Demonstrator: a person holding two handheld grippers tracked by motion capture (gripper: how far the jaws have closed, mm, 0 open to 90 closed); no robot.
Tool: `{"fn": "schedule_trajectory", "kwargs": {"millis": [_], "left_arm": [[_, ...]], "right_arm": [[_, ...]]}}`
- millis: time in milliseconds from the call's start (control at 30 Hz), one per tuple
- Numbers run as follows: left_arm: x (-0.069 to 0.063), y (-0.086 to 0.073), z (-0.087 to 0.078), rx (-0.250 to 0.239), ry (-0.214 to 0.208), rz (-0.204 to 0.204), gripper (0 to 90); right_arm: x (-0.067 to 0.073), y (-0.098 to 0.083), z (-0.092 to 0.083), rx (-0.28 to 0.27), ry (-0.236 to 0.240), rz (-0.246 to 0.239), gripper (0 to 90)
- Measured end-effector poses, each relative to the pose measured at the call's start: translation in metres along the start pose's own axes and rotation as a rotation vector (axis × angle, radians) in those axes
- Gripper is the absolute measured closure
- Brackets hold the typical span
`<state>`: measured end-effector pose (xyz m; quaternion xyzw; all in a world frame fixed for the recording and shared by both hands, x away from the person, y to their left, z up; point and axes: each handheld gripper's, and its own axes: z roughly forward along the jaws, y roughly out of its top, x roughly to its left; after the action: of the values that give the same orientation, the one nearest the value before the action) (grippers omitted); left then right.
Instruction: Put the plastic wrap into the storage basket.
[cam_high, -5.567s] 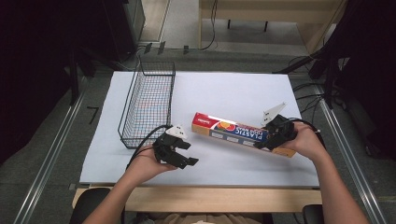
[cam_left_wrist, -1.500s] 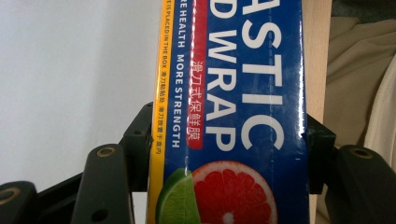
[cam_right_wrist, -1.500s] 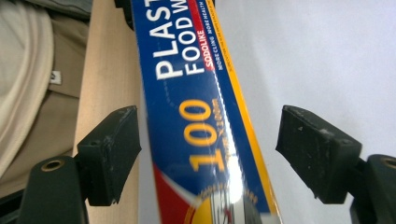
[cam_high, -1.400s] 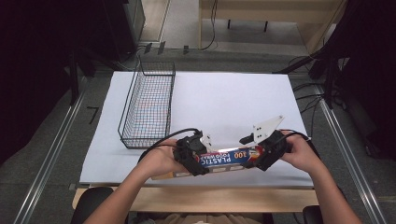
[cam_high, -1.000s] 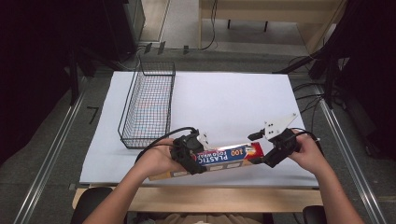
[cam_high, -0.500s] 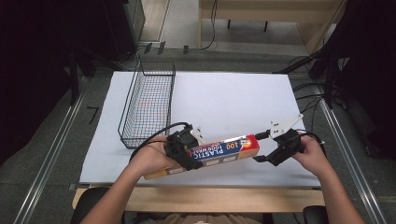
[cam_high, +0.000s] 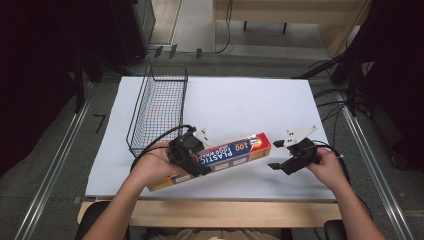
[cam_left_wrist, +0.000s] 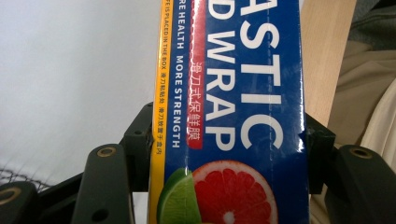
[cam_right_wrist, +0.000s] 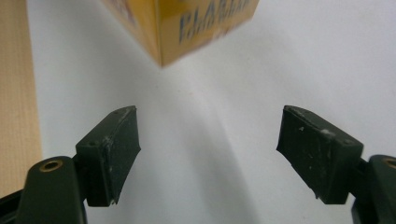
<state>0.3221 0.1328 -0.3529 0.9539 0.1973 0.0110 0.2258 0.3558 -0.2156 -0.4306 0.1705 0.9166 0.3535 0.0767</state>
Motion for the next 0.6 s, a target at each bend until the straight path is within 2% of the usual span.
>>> {"fn": "schedule_trajectory", "kwargs": {"millis": [100,233,300,433,600], "left_arm": [[0.003,-0.002,-0.004,-0.012,0.014,-0.026,39.8],[0.007,-0.005,-0.011,-0.023,0.037,-0.060,39.7],[0.009,-0.006,-0.014,-0.025,0.039,-0.063,39.8],[0.012,-0.007,-0.020,-0.042,0.057,-0.087,39.7],[0.018,-0.010,-0.027,-0.055,0.057,-0.128,39.7]], "right_arm": [[-0.001,0.001,0.005,0.014,-0.031,0.016,22.0],[-0.001,0.002,0.010,0.004,-0.039,0.027,22.0],[-0.001,0.003,0.013,0.009,-0.044,0.035,22.0],[-0.001,0.004,0.020,0.029,-0.066,0.032,22.0],[0.000,0.005,0.026,0.035,-0.083,0.016,22.0]]}}
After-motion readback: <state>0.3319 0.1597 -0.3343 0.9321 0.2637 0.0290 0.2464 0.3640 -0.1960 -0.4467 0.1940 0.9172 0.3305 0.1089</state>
